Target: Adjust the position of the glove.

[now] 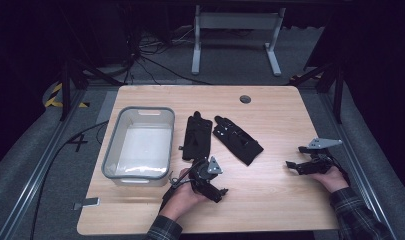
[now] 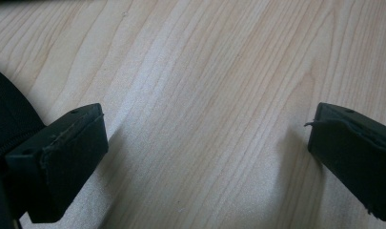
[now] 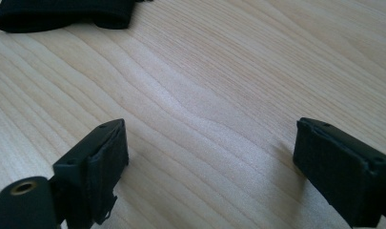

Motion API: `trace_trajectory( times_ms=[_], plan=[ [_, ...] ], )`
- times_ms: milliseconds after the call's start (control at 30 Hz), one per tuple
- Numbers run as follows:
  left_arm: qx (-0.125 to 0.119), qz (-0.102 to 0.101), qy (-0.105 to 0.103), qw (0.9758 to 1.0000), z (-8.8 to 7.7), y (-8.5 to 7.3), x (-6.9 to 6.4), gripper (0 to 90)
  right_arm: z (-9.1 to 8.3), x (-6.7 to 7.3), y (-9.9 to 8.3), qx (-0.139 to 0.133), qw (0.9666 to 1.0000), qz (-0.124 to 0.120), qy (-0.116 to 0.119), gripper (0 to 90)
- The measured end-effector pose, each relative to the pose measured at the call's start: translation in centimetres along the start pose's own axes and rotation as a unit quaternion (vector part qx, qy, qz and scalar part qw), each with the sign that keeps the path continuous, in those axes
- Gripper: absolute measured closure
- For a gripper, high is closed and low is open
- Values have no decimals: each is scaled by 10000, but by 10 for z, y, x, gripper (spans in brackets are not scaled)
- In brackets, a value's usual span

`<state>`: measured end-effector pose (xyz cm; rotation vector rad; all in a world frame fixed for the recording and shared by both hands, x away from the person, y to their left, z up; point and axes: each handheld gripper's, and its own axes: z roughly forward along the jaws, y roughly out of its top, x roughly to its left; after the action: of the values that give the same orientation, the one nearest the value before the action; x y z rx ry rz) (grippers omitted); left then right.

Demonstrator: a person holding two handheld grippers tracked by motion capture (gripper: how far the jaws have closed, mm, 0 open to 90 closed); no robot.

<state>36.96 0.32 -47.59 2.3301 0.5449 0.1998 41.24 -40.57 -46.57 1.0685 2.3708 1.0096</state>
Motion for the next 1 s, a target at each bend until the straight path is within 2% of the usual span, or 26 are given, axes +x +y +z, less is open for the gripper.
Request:
trace_trajectory(
  times_ms=[167,200,300,333,367,433,467,500,533,633,700,800,900,1000],
  plan=[
    [-2,-6,15,10000,0,0,0,0,-1,0,-1,-14,10000,-31,5,139],
    [-2,-4,15,10000,0,0,0,0,-2,0,0,-19,10000,-72,57,184],
    [-2,-7,16,10000,0,0,0,0,-2,1,3,34,9999,-52,147,223],
    [-4,-10,10,10000,0,0,0,0,-4,3,7,-7,9998,-37,212,315],
    [-4,-10,10,10000,0,0,0,0,-4,3,7,-7,9998,-37,212,315],
    [-4,-10,9,10000,0,0,0,0,-6,8,13,-90,9994,-109,311,406],
    [-2,-9,9,10000,0,0,0,0,-6,12,18,-112,9990,-170,389,485],
    [0,-3,11,10000,0,0,0,0,-6,12,18,-112,9990,-170,389,485],
    [0,0,9,10000,0,0,0,0,-6,14,21,-102,9988,-217,428,527],
    [2,3,-2,10000,0,0,0,0,-5,20,28,-175,9970,-226,714,686],
    [1,1,-3,10000,0,0,0,0,-3,20,31,-179,9956,-200,894,760],
    [3,9,-7,10000,0,0,0,0,-1,21,39,-250,9939,-234,1052,874],
    [1,15,-15,10000,0,0,1,0,2,22,47,-335,9923,-227,1170,900],
    [0,20,-16,10000,0,0,1,0,7,23,54,-363,9914,-346,1211,900]
  ],
)
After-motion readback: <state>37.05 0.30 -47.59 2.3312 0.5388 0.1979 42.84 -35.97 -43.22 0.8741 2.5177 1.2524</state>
